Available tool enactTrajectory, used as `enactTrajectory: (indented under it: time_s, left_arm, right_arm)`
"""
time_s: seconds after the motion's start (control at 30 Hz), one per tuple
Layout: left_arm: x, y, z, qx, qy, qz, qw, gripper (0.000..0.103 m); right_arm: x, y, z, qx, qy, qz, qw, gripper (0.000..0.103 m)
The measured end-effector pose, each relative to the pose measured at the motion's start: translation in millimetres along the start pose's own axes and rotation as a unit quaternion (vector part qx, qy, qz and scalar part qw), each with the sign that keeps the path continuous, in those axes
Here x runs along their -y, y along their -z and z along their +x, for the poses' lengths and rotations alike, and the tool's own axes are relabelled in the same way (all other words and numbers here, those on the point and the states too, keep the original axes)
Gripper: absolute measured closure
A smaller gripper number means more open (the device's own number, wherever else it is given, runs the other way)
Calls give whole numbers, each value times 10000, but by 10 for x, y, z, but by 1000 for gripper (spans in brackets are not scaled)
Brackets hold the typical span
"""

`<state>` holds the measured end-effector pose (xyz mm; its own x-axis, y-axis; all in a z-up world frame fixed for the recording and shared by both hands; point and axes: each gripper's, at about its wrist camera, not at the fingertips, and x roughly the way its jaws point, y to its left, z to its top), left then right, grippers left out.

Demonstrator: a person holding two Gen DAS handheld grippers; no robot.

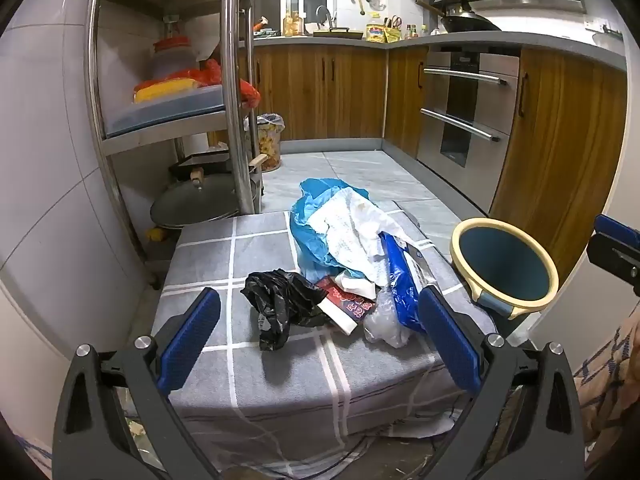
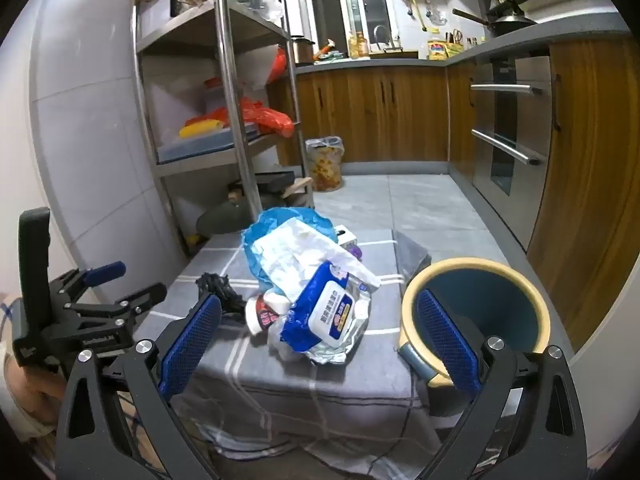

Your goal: Collect trash

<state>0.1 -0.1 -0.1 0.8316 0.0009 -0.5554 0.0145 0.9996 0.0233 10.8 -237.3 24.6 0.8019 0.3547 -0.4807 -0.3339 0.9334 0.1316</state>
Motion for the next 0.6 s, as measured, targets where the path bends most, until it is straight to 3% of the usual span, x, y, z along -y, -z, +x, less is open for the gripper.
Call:
enactTrajectory:
  time_s: [0.6]
  left_arm:
    - [-13,-8,-21,32,152,-183,9997,5]
  right_arm:
    - [-6,-19,-39,72,23,-26,10000,5]
